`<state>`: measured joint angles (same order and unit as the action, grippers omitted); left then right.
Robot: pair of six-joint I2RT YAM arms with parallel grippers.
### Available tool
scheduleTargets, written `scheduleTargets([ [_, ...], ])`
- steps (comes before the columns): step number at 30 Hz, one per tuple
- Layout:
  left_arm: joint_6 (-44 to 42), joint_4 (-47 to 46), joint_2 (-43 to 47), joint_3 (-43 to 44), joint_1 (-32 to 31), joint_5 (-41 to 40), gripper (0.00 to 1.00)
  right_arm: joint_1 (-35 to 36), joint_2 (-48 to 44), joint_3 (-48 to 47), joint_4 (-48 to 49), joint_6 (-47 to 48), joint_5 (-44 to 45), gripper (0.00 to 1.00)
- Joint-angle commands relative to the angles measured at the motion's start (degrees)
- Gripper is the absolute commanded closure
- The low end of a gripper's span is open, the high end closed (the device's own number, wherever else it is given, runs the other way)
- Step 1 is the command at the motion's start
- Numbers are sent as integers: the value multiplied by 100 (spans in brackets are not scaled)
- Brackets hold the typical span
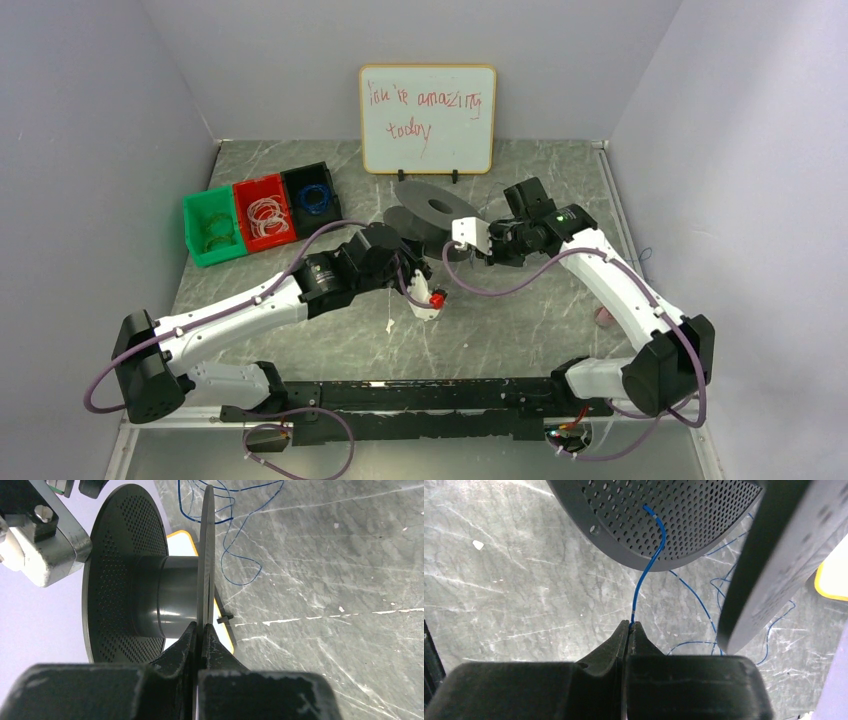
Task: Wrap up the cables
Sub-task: Place the cable on the cable reel.
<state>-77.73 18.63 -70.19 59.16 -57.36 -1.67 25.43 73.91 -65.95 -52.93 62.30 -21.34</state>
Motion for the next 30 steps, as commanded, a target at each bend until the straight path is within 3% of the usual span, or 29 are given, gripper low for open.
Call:
scheduleTargets([
  [1,-238,-660,377,197,-38,253,98,31,141,-274,-385,241,-209,100],
  [10,-1060,-1799,507,-435,-38,205,98,21,446,-505,-792,236,-329,100],
  [19,-1175,-1750,483,-443,-38,181,98,-1,689,-868,-1420,394,-283,99],
  [23,-1084,-1669,456,-376,-38,202,98,-1,699,-905,-1388,377,-301,88],
  [30,-824,-1645,340,-189,-38,176,98,3,266,-554,-415,-61,-231,74],
])
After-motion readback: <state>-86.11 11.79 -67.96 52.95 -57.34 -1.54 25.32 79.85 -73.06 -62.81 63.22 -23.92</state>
